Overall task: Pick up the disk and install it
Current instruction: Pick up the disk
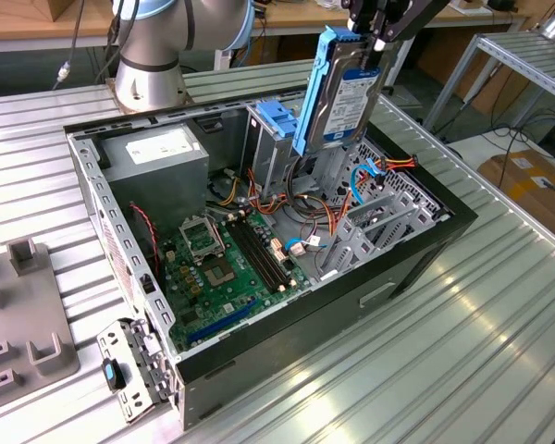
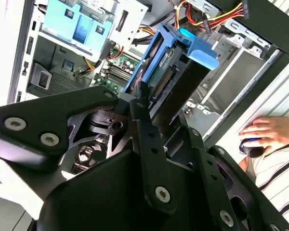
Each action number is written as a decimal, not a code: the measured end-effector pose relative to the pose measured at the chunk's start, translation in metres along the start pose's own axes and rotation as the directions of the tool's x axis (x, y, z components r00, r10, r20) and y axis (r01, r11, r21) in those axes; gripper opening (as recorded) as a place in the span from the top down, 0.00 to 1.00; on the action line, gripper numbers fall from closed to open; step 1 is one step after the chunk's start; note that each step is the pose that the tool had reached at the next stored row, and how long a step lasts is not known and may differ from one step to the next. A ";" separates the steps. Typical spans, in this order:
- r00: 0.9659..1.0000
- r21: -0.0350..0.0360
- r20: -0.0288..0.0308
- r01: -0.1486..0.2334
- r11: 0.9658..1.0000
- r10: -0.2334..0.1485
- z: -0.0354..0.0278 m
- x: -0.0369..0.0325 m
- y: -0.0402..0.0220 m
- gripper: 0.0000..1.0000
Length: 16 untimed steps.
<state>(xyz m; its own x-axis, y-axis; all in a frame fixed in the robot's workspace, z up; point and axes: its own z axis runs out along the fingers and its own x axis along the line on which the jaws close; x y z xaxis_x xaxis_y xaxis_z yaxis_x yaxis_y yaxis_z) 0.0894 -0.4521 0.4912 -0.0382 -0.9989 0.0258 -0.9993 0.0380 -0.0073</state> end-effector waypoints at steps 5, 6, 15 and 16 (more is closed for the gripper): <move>1.000 0.000 0.000 0.000 1.000 0.000 -0.0061 0.0003 -0.0001 0.65; 1.000 0.000 0.000 0.000 1.000 0.000 -0.0071 0.0003 -0.0001 0.65; 1.000 0.000 0.000 0.000 1.000 0.000 -0.0074 0.0118 -0.0006 0.65; 1.000 0.000 0.000 0.000 1.000 0.000 -0.0073 0.0146 -0.0007 0.65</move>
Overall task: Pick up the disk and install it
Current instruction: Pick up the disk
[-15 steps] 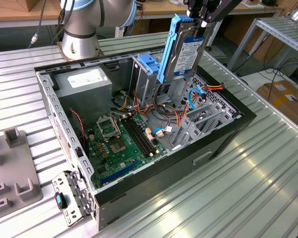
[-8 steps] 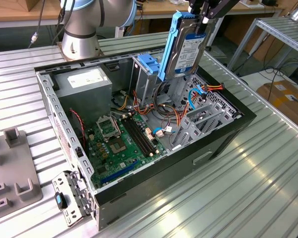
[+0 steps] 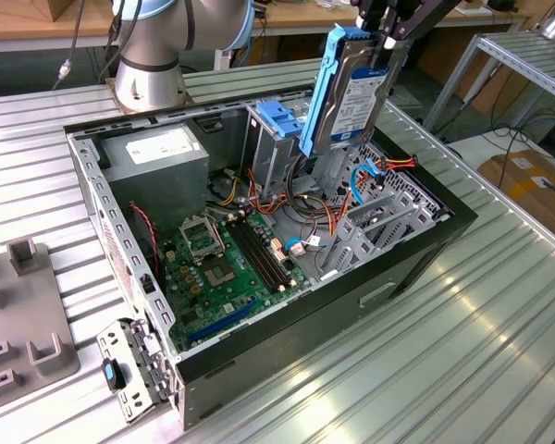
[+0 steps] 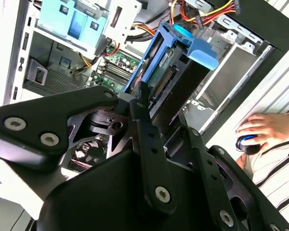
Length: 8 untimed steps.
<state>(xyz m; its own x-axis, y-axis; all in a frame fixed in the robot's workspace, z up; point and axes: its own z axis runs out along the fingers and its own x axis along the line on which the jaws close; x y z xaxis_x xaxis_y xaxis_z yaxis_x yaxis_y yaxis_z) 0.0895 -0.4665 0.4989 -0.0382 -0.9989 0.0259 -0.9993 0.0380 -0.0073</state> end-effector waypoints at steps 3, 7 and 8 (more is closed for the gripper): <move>1.000 0.000 0.000 0.000 1.000 0.000 0.0002 0.0096 -0.0004 0.65; 1.000 0.000 0.000 0.000 1.000 0.000 0.0006 0.0240 -0.0011 0.65; 1.000 0.000 0.000 0.000 1.000 0.000 0.0007 0.0265 -0.0012 0.65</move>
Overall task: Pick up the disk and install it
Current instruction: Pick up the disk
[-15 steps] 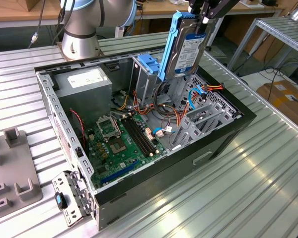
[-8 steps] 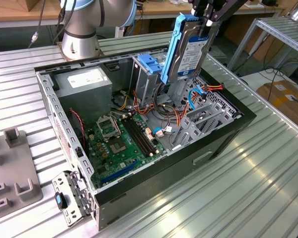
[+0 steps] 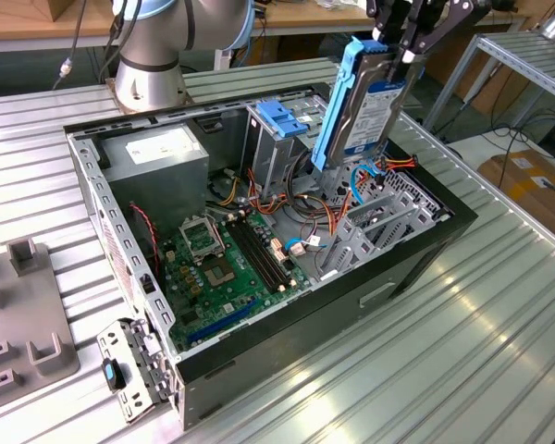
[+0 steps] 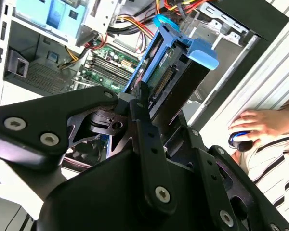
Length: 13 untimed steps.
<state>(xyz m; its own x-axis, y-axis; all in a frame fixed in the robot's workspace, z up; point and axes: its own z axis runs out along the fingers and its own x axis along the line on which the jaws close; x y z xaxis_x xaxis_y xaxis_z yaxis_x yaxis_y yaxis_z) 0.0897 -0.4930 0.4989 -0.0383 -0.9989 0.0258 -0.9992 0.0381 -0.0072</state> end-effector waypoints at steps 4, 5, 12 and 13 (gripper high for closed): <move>1.000 0.000 0.000 0.000 1.000 0.000 0.0003 0.0117 -0.0008 0.65; 1.000 0.000 0.000 0.000 1.000 0.000 0.0004 0.0154 -0.0010 0.65; 1.000 0.000 0.000 0.000 1.000 0.000 0.0017 0.0444 -0.0023 0.65; 1.000 0.000 0.000 0.000 1.000 0.000 0.0018 0.0472 -0.0025 0.65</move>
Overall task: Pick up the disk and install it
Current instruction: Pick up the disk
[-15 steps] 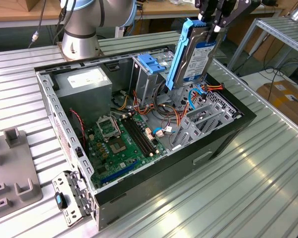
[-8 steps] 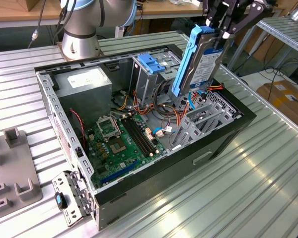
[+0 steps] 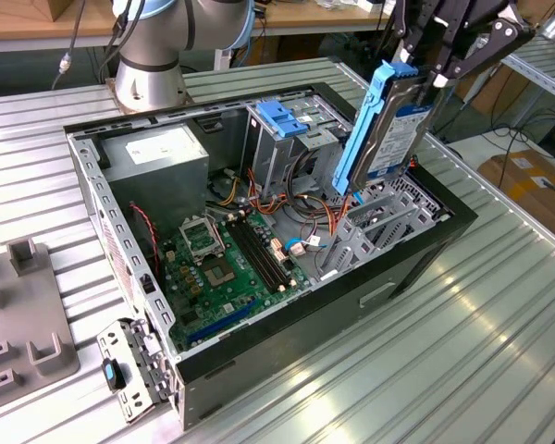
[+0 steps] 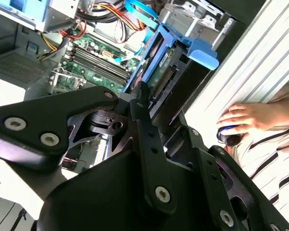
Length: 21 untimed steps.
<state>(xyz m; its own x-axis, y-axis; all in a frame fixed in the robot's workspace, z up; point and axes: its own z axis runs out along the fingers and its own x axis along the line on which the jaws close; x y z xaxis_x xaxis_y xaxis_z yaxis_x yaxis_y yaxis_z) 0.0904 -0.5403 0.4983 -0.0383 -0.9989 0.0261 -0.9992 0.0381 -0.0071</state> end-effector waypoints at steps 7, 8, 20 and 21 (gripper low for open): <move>1.000 0.000 0.000 0.000 1.000 0.000 0.0032 0.0162 -0.0013 0.65; 1.000 0.000 0.000 0.000 1.000 0.000 0.0041 0.0162 -0.0021 0.65; 1.000 0.000 0.000 0.000 1.000 0.000 0.0229 0.0149 -0.0235 0.65; 1.000 0.000 0.000 0.000 1.000 0.000 0.0230 0.0149 -0.0238 0.65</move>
<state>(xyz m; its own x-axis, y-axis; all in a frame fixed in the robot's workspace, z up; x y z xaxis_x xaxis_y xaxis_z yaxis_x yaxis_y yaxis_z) 0.1137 -0.5567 0.4759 -0.0382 -0.9989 0.0260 -0.9993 0.0380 -0.0069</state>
